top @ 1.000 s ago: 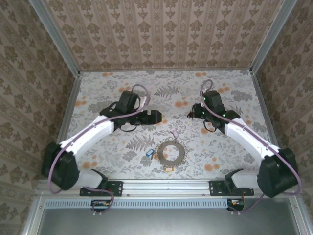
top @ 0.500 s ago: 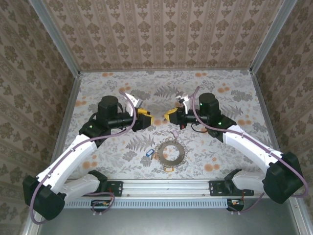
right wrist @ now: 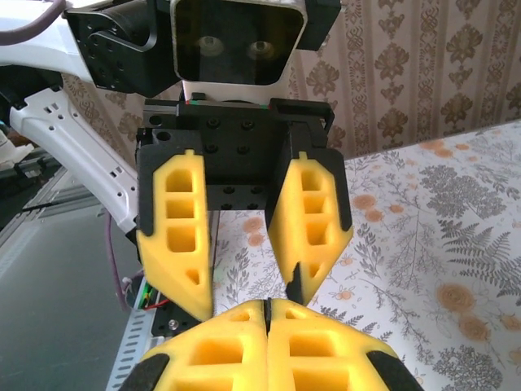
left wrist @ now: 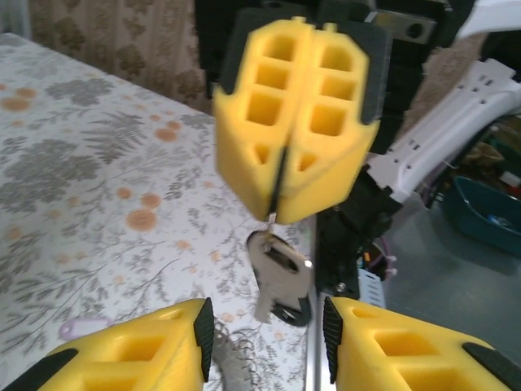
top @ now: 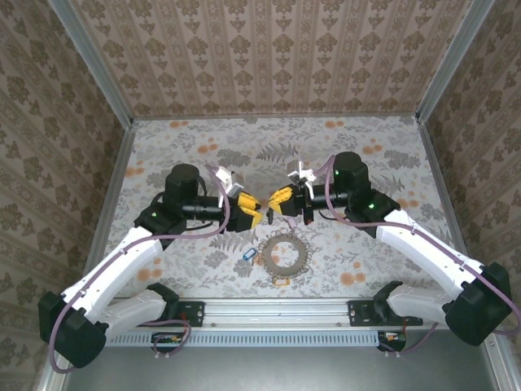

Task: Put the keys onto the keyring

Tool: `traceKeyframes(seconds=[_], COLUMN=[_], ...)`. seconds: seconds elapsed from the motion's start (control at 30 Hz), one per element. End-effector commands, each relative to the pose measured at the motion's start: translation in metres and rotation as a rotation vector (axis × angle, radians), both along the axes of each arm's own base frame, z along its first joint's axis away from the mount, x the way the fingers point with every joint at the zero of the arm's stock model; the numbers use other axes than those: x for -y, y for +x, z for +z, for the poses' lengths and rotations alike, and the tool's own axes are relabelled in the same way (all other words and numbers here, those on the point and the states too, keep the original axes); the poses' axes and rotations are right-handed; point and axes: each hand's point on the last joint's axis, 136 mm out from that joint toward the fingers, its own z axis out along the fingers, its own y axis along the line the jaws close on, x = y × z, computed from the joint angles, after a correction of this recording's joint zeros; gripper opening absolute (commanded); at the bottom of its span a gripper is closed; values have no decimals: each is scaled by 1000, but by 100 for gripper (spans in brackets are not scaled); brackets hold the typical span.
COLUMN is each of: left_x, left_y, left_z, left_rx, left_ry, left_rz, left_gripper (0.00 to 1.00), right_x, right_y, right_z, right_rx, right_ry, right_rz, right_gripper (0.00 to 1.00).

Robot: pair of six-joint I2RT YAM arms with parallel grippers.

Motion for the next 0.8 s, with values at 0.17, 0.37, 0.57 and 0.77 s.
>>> traceKeyframes(seconds=[0.17, 0.37, 0.57, 0.77], left_x=[6, 6, 7, -7], left_y=[-16, -8, -4, 32], left_z=[15, 14, 13, -20], left_rx=[66, 92, 110, 64], left_ry=[-52, -37, -24, 122], left_rz=[-106, -64, -40, 180], left_gripper=[45, 44, 44, 54], right_x=[-2, -4, -3, 59], right_y=[-16, -21, -1, 78], right_z=[13, 11, 4, -52], right_rx=[58, 54, 49, -54], right_ry=[5, -6, -45, -248], right_rz=[79, 105, -17, -639], right_gripper=[0, 0, 0, 0])
